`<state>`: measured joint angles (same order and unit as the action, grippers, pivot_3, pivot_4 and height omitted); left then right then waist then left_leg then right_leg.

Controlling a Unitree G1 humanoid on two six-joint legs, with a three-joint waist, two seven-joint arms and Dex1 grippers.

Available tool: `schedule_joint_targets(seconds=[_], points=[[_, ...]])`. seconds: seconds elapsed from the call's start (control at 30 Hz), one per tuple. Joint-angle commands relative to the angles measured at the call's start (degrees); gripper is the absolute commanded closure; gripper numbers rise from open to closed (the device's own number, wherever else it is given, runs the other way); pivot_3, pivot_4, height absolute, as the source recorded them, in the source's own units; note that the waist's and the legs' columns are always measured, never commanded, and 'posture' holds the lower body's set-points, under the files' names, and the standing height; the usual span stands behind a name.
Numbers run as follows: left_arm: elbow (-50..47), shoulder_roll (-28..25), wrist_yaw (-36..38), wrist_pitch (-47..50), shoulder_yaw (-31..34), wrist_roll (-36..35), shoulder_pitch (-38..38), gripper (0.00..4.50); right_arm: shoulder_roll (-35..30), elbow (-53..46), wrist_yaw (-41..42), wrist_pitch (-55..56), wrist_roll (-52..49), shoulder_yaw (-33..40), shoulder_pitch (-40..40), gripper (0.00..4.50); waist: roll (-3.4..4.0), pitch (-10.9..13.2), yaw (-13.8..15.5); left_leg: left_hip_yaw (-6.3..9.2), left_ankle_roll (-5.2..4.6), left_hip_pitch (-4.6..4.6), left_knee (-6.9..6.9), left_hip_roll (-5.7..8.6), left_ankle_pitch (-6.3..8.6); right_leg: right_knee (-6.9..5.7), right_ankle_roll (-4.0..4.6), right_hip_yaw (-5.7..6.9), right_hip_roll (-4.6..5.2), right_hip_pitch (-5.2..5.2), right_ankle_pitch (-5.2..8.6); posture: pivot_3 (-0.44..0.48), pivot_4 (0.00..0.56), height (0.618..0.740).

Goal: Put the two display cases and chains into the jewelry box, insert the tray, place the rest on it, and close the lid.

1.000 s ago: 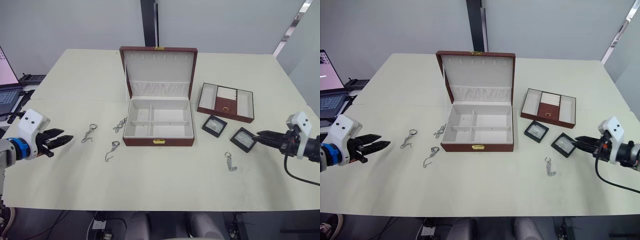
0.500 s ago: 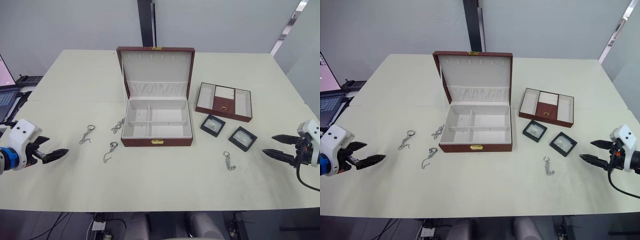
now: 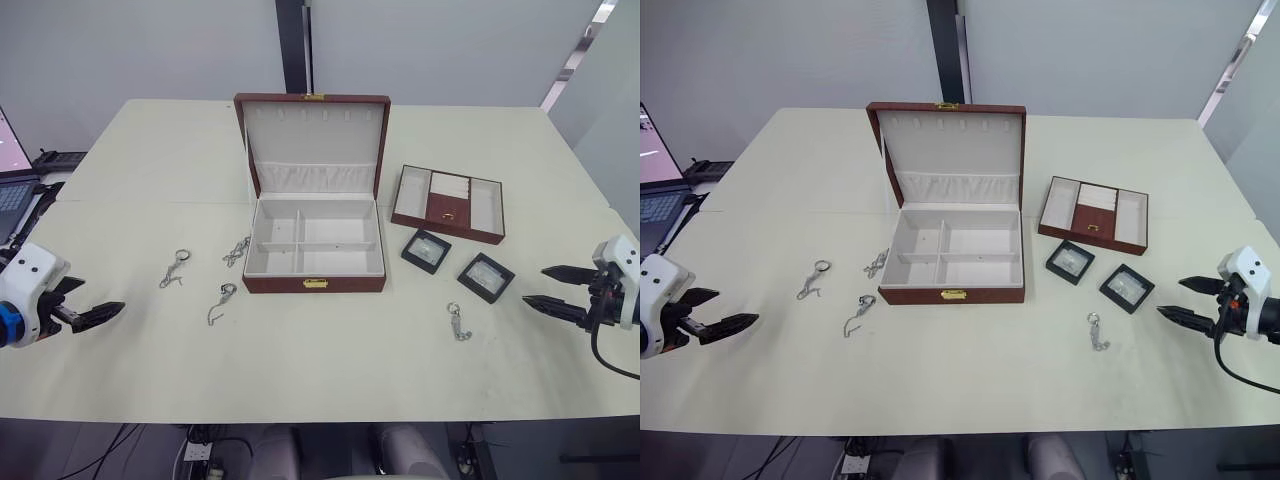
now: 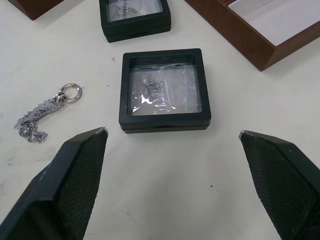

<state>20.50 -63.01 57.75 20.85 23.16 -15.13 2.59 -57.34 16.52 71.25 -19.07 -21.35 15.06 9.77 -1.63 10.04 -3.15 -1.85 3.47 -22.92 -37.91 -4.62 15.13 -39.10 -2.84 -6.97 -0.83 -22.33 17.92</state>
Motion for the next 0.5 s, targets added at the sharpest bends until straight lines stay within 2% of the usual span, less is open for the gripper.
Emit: schedule_joint_targets(seconds=[0.03,0.2,0.33,0.5], points=[[-1.0,0.36,-1.55,-0.34,4.49,-1.39,-0.6,0.0,-1.13,-2.94,1.51,-0.71,-1.99,1.27,1.43,0.02,0.01,0.0,-0.02,0.0,0.0,0.0,0.0,0.0,0.0,-0.01,0.0,0.0,0.0,0.0,0.0,0.0,0.15,0.74],[-6.69,8.34,-6.59,1.09,8.77,-5.27,-2.73,0.0,2.0,-17.24,0.77,-8.34,-10.98,1.25,4.94,0.02,0.19,0.02,-0.28,-0.05,0.0,0.05,-0.02,-0.02,0.0,-0.12,-0.01,-0.09,0.0,0.01,-0.01,0.0,0.15,0.74],[-14.25,16.91,-12.94,2.31,9.79,-7.77,-4.73,0.0,8.91,-28.22,-4.39,-14.34,-17.99,-2.69,11.12,0.02,0.08,-0.01,-0.17,0.05,0.01,0.06,-0.06,-0.06,0.0,-0.25,-0.01,-0.01,-0.02,0.02,-0.01,0.0,0.15,0.74],[-17.26,24.13,-18.57,1.33,8.17,-7.93,-3.85,0.0,12.9,-31.79,-7.3,-15.65,-17.58,-7.7,16.56,0.02,-0.09,0.0,0.67,0.16,0.03,0.0,-0.17,-0.03,-0.01,-0.39,-0.01,0.11,0.0,0.02,-0.01,0.0,0.15,0.74]])
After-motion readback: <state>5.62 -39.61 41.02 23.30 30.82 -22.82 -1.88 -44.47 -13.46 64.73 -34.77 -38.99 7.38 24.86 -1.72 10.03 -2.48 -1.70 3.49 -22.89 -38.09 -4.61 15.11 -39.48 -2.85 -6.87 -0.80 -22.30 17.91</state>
